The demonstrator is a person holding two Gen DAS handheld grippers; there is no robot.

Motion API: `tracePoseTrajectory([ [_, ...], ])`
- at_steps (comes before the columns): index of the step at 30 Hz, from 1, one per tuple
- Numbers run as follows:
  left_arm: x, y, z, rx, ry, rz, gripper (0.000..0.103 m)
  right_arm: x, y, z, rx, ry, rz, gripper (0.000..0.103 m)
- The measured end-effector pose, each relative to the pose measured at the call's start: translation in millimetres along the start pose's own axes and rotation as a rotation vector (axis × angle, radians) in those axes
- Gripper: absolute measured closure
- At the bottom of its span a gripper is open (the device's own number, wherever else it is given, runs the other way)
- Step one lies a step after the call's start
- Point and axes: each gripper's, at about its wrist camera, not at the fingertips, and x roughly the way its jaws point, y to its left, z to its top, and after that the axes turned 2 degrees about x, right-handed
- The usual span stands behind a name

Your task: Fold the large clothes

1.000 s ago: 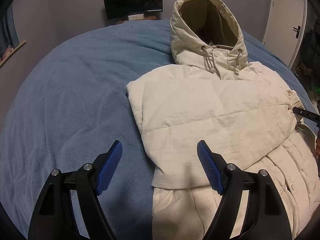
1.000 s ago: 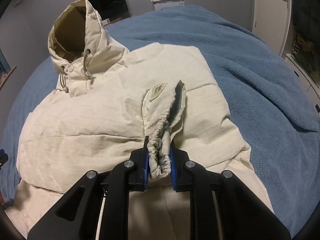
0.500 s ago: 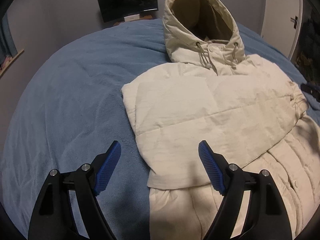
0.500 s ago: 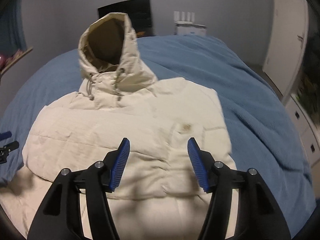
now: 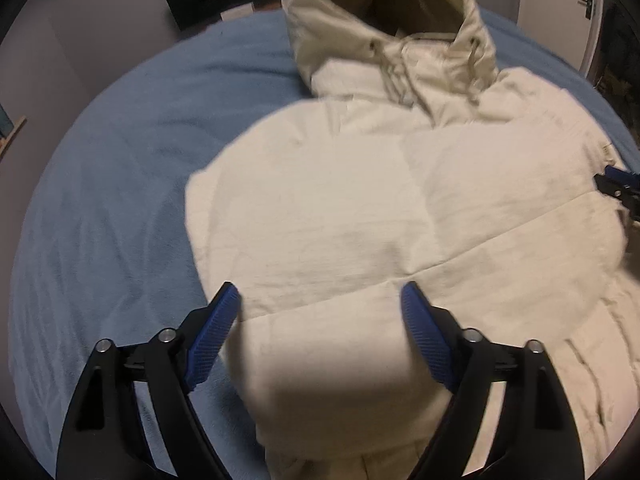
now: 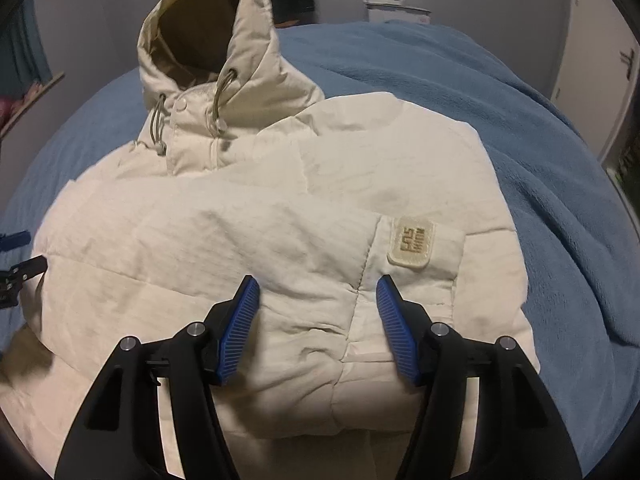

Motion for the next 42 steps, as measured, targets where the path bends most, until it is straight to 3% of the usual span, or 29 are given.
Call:
tracePoseTrajectory([
  [5,7.4,13.0,-3.5,-0.059,0.006,-0.072,0.018,-8.6,4.1,5.2,0.002,0.024,-0.019,0.043],
  [9,-9.0,23.9,10.8,-0.109,-0.036,-0.121,0.02,-26.8,11.9,31.9,0.034,-0.047,0.052,0.039],
  [16,-25.8,39.7,65.6,-0.17,-0.142,-0.128,0.02,-13.6,36.3,92.4,-0.01,-0.105,0.042,0.039],
  [21,-19.9,34.2,108.0,-0.133,-0.164,-0.077,0.019,-0.6,41.8,138.9,0.034,-0.142,0.06,0.039],
  [30,10.1,47.3,165.7,-0.209,-0.126,-0.09,0.02,30.6,57.9,213.1,0.043,-0.199,0.077,0.039],
  [37,29.3,59.3,181.0,-0.298,-0.092,-0.102,0.02,56.1,66.9,250.6,0.034,-0.229,0.071,0.039],
  [39,29.4,60.9,182.6,-0.317,-0.104,-0.12,0.02,59.8,72.4,256.0,-0.001,-0.232,0.058,0.049],
  [41,28.9,59.9,183.7,-0.317,-0.114,-0.124,0.02,63.1,73.3,258.8,-0.01,-0.22,0.061,0.072],
  [42,29.3,58.7,184.6,-0.312,-0.114,-0.121,0.02,63.4,72.2,257.7,-0.013,-0.221,0.056,0.077],
])
